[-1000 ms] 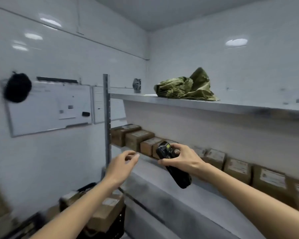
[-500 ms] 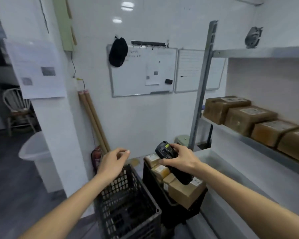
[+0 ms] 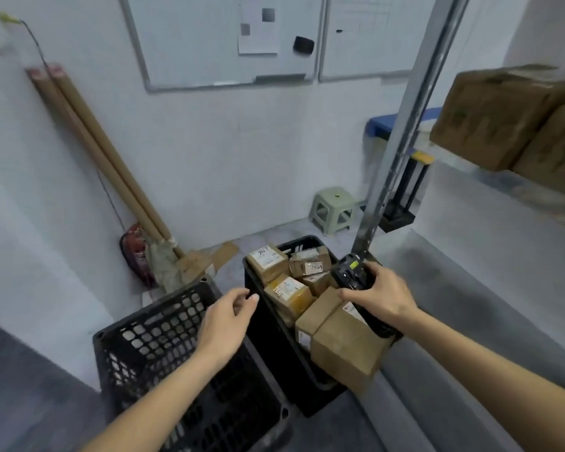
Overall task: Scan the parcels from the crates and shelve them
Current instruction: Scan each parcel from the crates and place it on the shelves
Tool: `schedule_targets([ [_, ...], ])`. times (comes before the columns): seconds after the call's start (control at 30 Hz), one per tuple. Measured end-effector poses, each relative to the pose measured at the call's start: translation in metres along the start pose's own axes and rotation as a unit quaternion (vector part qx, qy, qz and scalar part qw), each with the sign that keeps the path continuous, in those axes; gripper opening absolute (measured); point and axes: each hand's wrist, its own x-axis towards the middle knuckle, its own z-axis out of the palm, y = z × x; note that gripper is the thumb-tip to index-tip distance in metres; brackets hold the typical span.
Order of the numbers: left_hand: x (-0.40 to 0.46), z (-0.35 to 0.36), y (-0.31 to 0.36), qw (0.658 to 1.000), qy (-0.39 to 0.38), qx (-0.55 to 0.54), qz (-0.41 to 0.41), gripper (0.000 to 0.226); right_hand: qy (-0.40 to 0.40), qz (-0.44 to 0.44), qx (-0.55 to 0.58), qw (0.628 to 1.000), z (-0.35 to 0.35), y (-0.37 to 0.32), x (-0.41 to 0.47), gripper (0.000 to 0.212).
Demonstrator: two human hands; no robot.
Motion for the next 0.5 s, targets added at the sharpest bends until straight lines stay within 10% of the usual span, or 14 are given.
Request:
schedule_targets([
  [0.5, 0.029, 0.203, -0.071, 0.988, -0.124, 0.041, -0.083, 0.054, 0.081, 0.203, 0.039, 0.975, 0.048, 0.207, 0.029, 0.052],
])
